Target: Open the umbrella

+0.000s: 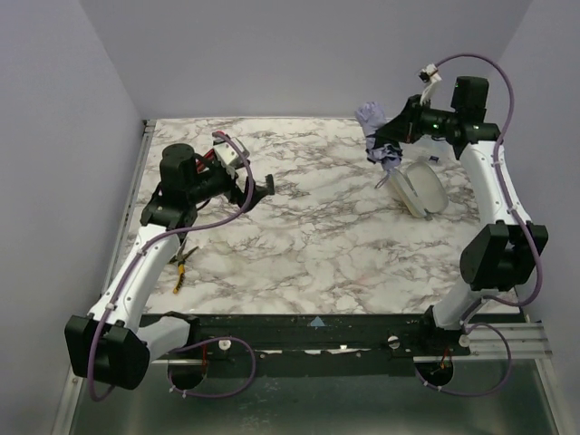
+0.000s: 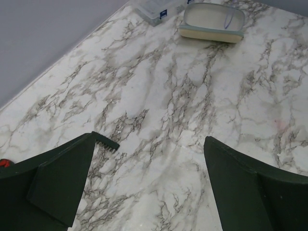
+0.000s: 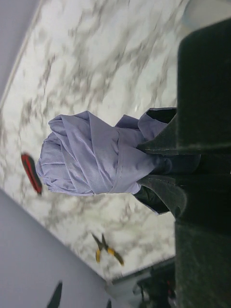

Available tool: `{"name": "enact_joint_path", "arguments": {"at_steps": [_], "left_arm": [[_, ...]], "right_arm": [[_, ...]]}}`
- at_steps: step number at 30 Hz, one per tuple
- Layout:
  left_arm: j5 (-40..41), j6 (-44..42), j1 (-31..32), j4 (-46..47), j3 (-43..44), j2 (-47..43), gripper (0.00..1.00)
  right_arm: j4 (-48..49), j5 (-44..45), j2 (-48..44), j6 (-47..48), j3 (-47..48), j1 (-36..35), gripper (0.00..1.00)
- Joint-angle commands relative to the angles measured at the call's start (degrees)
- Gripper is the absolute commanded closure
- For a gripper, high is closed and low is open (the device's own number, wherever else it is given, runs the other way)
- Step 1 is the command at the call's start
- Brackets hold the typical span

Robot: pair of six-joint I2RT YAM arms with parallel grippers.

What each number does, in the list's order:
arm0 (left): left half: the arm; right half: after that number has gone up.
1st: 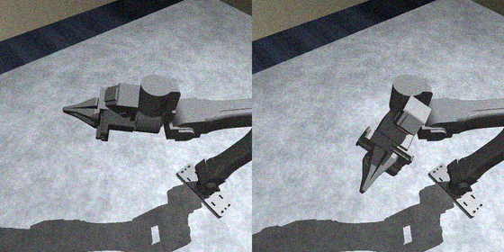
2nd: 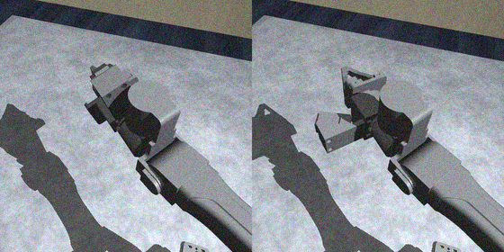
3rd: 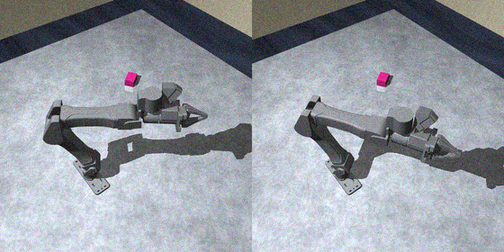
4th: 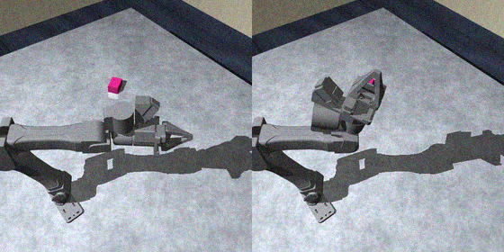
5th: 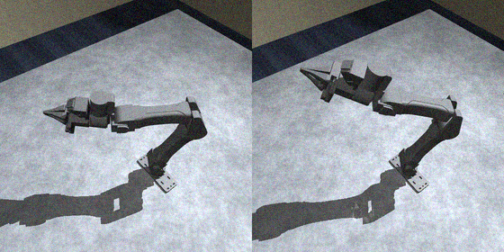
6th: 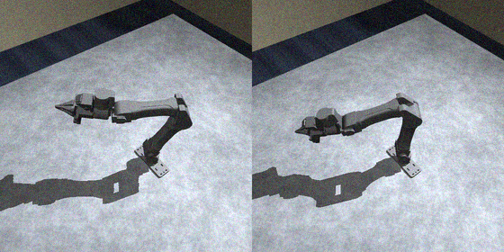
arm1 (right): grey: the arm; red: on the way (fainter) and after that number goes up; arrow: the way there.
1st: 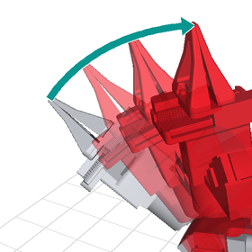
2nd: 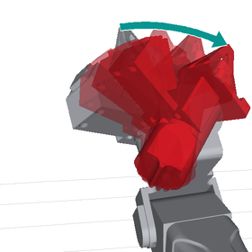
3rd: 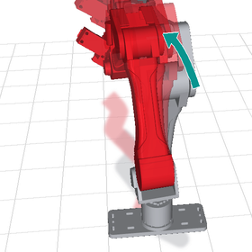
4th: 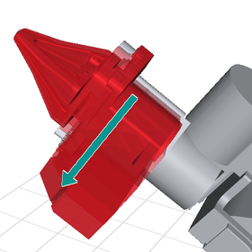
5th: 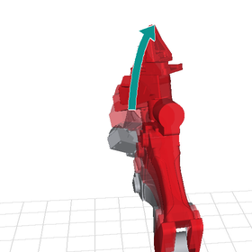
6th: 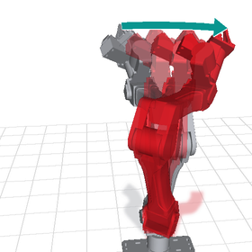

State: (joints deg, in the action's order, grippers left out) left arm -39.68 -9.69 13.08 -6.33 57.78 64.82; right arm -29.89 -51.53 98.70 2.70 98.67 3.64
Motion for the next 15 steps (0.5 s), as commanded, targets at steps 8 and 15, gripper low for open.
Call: {"name": "enact_joint_path", "arguments": {"at_steps": [8, 15], "left_arm": [[-7.6, -13.32, 6.04, -2.72, -2.19, -7.11, 0.03], [1.97, -40.48, 17.26, -4.33, -5.11, -12.46, 0.02]], "right_arm": [[36.01, -28.04, -8.14, -37.95, -17.51, -11.89, 1.0], [30.98, -31.78, -10.01, -36.82, -23.09, -17.35, 1.0]]}}
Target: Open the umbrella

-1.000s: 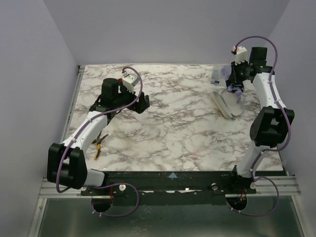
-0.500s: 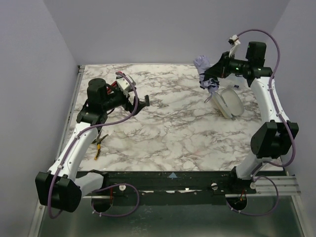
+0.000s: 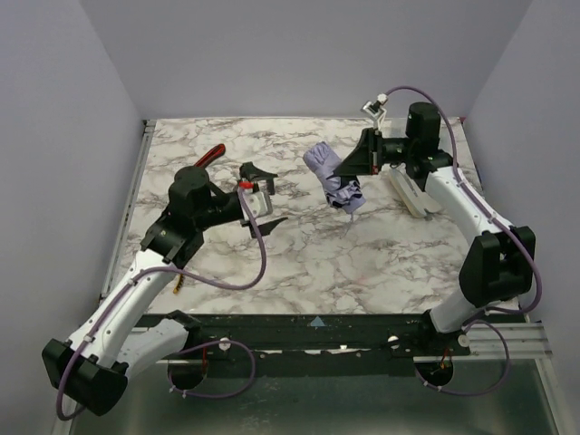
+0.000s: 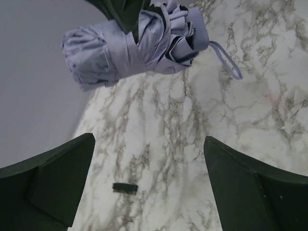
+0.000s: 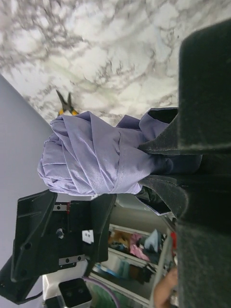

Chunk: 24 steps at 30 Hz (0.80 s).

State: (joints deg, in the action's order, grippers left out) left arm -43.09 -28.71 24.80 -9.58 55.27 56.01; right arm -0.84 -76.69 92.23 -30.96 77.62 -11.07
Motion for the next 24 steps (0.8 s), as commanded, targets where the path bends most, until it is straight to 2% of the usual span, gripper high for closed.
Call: {"name": "enact_joint_path", "arguments": {"at_steps": [1, 4, 6, 13, 18, 21, 24], "left_arm": [[6.68, -25.57, 6.92, -1.1, -3.35, -4.63, 0.02], [9.13, -39.71, 10.7, -2.03, -5.39, -5.99, 0.02], [10.82, -44.69, 12.76, -2.88, -5.59, -5.9, 0.02], [13.73, -52.81, 17.89, -6.4, -5.19, -3.85, 0.02], [16.14, -58.82, 21.15, -7.09, -6.61, -2.22, 0.02], [17.76, -61.15, 22.82, -6.72, -7.45, -1.0, 0.03], [20.03, -62.82, 24.18, -5.38, -8.91, 0.09, 0.07]], "right_arm": [[-2.34, -6.79, -3.59, -0.96, -2.23, -3.09, 1.0], [-16.4, -5.96, -3.45, 10.2, -1.3, -5.07, 1.0], [-23.09, -4.65, -3.92, 16.21, -1.69, -6.48, 1.0], [-26.44, -2.67, -6.7, 18.99, -5.82, -10.26, 0.99], [-35.07, 1.67, -7.83, 28.35, -4.52, -13.67, 0.97], [-37.29, 3.67, -8.17, 30.35, -4.1, -15.19, 0.95], [-39.9, 6.28, -8.46, 35.43, -3.05, -16.58, 0.93]]}}
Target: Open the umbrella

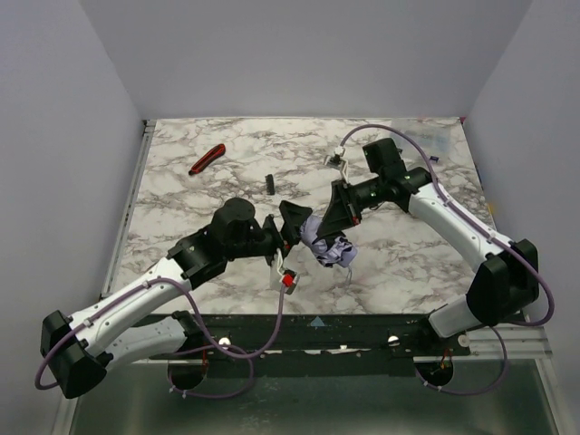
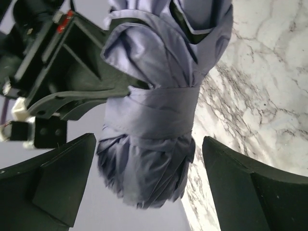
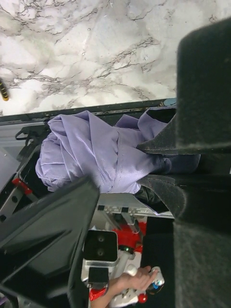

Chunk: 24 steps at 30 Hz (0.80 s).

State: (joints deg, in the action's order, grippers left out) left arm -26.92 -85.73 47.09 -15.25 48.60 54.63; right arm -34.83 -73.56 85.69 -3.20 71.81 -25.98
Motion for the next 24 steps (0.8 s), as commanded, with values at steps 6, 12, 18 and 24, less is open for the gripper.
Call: {"name": "enact_joint_path", "arguments": {"at_steps": [6, 12, 18, 24], "left_arm": [[5.47, -4.4, 2.56, -0.29, -1.81, 1.72, 0.38], [4.37, 1.85, 2.49, -3.47, 1.52, 2.39, 0.96], [3.93, 7.94, 1.46, -6.64, 6.86, 4.9, 1.0], [3.45, 8.79, 0.68, -7.48, 9.23, 6.6, 1.0]], "right_arm": [[-9.2, 7.66, -3.15, 12.45, 3.04, -2.24, 0.88], [-7.07, 15.26, -4.75, 13.19, 3.57, -2.23, 0.19], [-12.9, 18.9, -3.7, 20.05, 10.37, -4.47, 0.0], [-10.93, 33.33, -5.53, 20.96, 6.5, -12.91, 0.0]]}}
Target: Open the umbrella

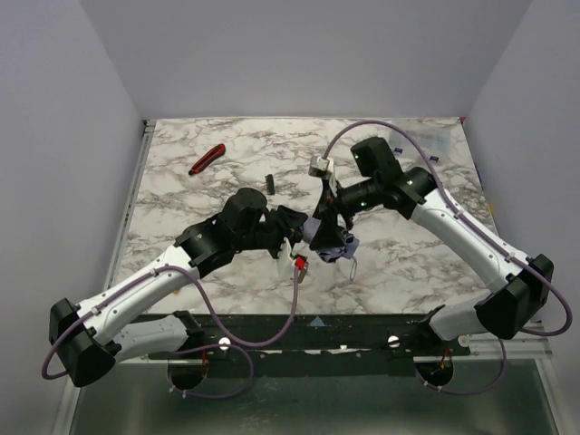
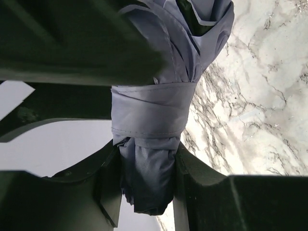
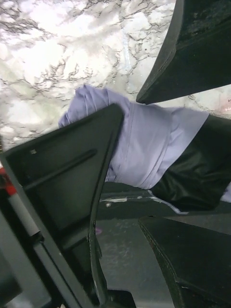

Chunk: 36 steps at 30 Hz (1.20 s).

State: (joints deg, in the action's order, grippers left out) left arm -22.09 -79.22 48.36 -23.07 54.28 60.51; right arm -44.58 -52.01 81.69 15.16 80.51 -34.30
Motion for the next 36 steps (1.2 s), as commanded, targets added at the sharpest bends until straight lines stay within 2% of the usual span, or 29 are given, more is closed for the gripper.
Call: {"name": "enact_joint_path", "arguments": {"at_steps": [1, 3, 6, 10, 11, 12, 13, 14, 16, 20, 24, 26, 30, 32, 36], "left_arm": [[-1.46, 2.51, -0.61, 0.15, 3.9, 0.91, 1.0], [-1.53, 2.8, -0.8, -0.02, 4.66, 1.25, 1.0], [-1.84, 2.81, -0.9, -1.1, 6.01, 1.96, 1.0], [-1.91, 6.36, -1.09, -2.08, 8.14, 2.83, 1.0], [-1.87, 8.65, -1.39, -1.6, 8.78, 2.86, 0.97], [-2.01, 11.51, -2.0, -1.63, 9.42, 2.81, 0.88], [-2.41, 14.05, -2.96, -1.58, 10.31, 2.65, 0.72], [-3.31, 17.3, -4.1, -1.44, 10.94, 2.37, 0.54], [-5.23, 24.33, -7.27, -0.55, 12.38, 1.6, 0.31], [-9.26, 45.94, -16.52, 3.58, 17.4, 0.88, 0.04], [-14.74, 69.28, -27.11, 9.5, 20.99, 1.28, 0.02], [-17.6, 78.47, -29.84, 13.06, 20.42, 1.15, 0.01], [-24.6, 83.01, -30.01, 19.09, 15.38, -0.36, 0.01], [-24.92, 84.71, -29.36, 22.64, 11.64, -1.36, 0.01], [-22.95, 81.44, -26.36, 24.33, 9.37, -1.83, 0.01]], "right_arm": [[-1.23, 13.49, -1.45, 3.09, -2.53, -5.23, 0.0], [-1.16, 16.4, -1.21, 4.1, -2.64, -6.54, 0.02], [1.28, 20.31, -0.63, 3.17, -2.51, -7.91, 0.2], [2.54, 22.21, 0.97, 1.9, -1.09, -7.93, 0.65], [2.69, 22.29, 1.12, 1.58, -0.93, -7.9, 0.76], [2.89, 22.49, 1.13, 1.04, -0.9, -7.92, 0.88], [3.44, 22.99, 1.08, 0.09, -0.8, -7.97, 0.93], [4.11, 23.61, 0.87, -1.19, -0.85, -7.82, 0.95], [6.17, 24.5, 0.5, -3.88, -0.75, -6.93, 0.99], [13.79, 22.19, 0.5, -13.36, 0.99, 0.01, 1.0], [29.98, 18.59, 0.36, -30.06, 0.94, 9.0, 1.0], [38.35, 17.75, 0.93, -37.83, 2.14, 11.06, 1.0], [55.62, 18.5, 0.77, -49.39, 2.93, 11.37, 1.0], [60.64, 19.6, 0.34, -52.78, 2.21, 11.37, 1.0], [68.27, 19.8, -0.15, -59.81, 0.39, 11.37, 1.0]]}}
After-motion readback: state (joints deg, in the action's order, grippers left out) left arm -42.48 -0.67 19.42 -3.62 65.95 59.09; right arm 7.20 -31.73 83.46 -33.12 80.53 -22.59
